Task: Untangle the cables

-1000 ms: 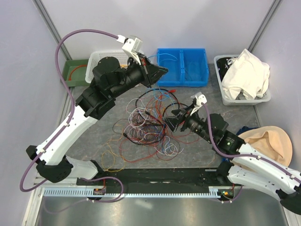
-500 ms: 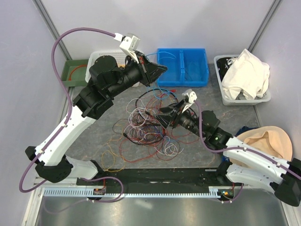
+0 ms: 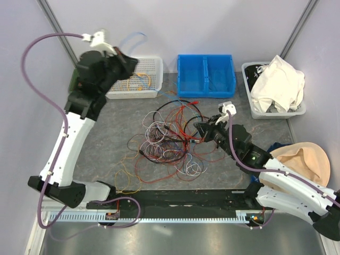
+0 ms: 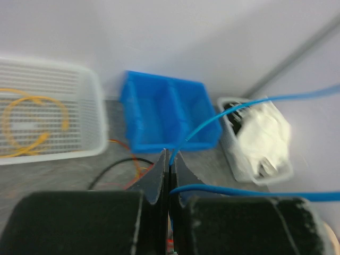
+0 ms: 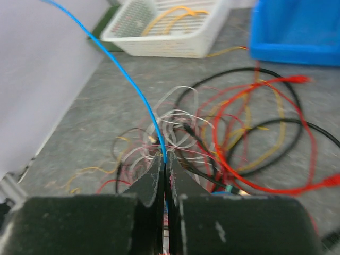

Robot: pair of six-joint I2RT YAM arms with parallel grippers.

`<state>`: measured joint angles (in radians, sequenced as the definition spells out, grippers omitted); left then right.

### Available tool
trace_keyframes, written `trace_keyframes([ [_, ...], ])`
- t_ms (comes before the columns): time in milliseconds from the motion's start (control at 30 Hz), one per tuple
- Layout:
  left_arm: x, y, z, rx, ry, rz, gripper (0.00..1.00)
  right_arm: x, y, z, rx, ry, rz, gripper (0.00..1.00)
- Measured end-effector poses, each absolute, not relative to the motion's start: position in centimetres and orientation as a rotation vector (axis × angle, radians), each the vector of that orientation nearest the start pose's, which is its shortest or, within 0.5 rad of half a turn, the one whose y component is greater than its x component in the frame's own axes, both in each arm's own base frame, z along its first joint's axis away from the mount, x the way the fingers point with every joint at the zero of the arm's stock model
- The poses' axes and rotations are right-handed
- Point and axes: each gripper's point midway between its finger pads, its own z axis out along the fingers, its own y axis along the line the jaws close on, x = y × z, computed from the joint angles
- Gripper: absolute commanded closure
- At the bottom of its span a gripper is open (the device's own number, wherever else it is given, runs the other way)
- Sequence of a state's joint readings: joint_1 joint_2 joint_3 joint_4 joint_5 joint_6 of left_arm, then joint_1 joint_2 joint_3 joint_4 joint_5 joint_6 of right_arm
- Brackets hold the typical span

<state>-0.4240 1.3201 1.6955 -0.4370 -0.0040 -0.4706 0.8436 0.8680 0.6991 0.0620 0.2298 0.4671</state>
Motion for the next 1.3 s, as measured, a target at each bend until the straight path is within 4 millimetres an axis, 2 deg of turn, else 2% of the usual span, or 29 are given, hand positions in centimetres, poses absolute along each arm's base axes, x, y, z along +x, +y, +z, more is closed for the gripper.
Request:
trace_keyframes([
  [33, 37.5, -15.6, 45.9, -0.118, 1.681, -0.629, 0.98, 24.8, 23.6, 26.5, -0.126, 1.747, 0.761, 1.0],
  [67, 38.1, -13.7, 45.8, -0.168, 1.678, -0.594, 0.98, 25.0, 22.9, 26.0, -0.104, 1.761, 0.734, 1.0],
  [100, 38.0, -12.9, 46.0, -0.185, 1.671, -0.584, 0.98, 25.1, 22.3, 25.5, -0.082, 1.776, 0.711, 1.0],
  [233, 35.4, -13.4, 48.9, -0.139, 1.604, -0.652, 0.98, 25.1, 21.2, 23.5, -0.052, 1.827, 0.657, 1.0],
  [300, 33.9, -13.6, 50.4, -0.115, 1.558, -0.693, 0.98, 25.5, 21.2, 23.1, -0.045, 1.844, 0.633, 1.0],
  [367, 32.8, -13.3, 50.7, -0.113, 1.532, -0.701, 0.98, 26.2, 21.2, 23.2, -0.04, 1.868, 0.599, 1.0],
  [500, 31.7, -11.4, 49.2, -0.169, 1.534, -0.647, 0.98, 29.1, 20.3, 25.8, 0.036, 1.86, 0.539, 1.0],
  [567, 31.0, -10.5, 48.5, -0.197, 1.525, -0.621, 0.98, 31.1, 18.5, 27.4, 0.123, 1.831, 0.505, 1.0],
  [667, 28.7, -9.6, 47.6, -0.213, 1.506, -0.619, 0.98, 33.0, 16.3, 28.4, 0.22, 1.803, 0.459, 1.0],
  [833, 25.3, -8.8, 47.0, -0.222, 1.459, -0.649, 0.98, 36.6, 15.3, 31.1, 0.306, 1.77, 0.428, 1.0],
  [933, 23.3, -8.7, 46.3, -0.207, 1.44, -0.68, 0.98, 39.2, 13.7, 32.8, 0.377, 1.734, 0.414, 1.0],
  [1033, 22.2, -9.1, 45.3, -0.185, 1.444, -0.711, 0.98, 41.4, 12.1, 34.9, 0.43, 1.688, 0.406, 1.0],
  [1167, 22.7, -9.9, 41.2, -0.178, 1.536, -0.732, 0.98, 43.8, 12.1, 38.9, 0.434, 1.612, 0.423, 1.0],
  [1300, 23.4, -10.5, 36.9, -0.192, 1.647, -0.731, 0.98, 46.1, 12.1, 41.4, 0.418, 1.566, 0.411, 1.0],
])
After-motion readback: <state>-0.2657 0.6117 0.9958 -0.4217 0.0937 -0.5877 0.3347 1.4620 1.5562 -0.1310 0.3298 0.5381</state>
